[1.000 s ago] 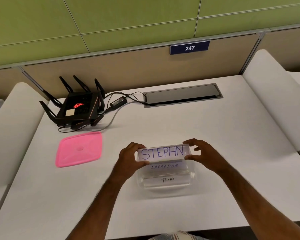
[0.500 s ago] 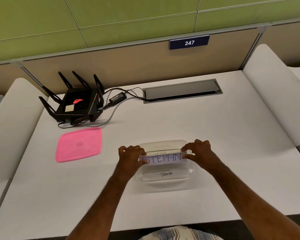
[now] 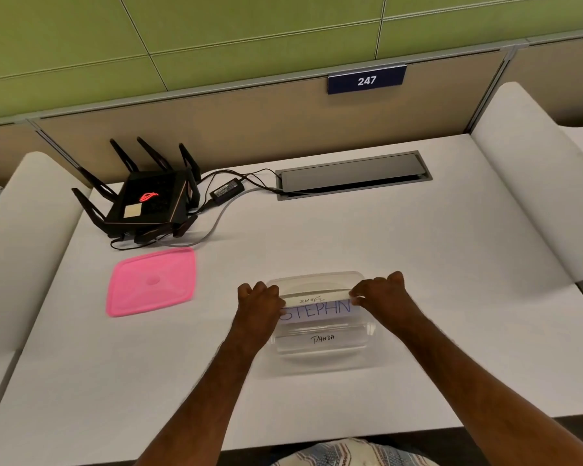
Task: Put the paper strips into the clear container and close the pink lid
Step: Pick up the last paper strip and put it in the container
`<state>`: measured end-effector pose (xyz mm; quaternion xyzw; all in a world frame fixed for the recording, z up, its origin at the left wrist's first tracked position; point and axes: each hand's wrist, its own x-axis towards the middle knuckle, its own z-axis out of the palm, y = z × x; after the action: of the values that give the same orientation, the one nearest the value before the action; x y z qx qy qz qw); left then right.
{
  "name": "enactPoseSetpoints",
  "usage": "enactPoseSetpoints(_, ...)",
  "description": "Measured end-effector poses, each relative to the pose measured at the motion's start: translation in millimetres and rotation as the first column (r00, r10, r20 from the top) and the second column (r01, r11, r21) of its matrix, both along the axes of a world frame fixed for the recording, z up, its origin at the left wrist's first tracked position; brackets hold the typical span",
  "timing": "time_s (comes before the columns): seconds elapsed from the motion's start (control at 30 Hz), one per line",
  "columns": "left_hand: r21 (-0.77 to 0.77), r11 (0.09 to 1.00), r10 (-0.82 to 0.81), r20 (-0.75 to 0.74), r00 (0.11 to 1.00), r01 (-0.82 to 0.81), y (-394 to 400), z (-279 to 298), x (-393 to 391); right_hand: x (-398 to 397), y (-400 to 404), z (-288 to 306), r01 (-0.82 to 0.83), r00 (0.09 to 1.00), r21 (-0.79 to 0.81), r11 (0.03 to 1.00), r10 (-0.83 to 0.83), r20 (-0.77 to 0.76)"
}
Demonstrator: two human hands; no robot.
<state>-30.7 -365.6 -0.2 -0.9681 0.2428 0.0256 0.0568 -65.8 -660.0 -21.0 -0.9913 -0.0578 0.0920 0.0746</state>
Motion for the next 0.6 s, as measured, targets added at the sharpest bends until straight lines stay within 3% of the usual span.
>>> enactPoseSetpoints(0.6, -0.018, 0.998, -0.061, 0.039, 0.997, 0.061, 2.0, -8.0, 2.1, 2.9, 5.0, -2.0, -0.027, 0.992, -0.015, 1.000, 0.028, 0.120)
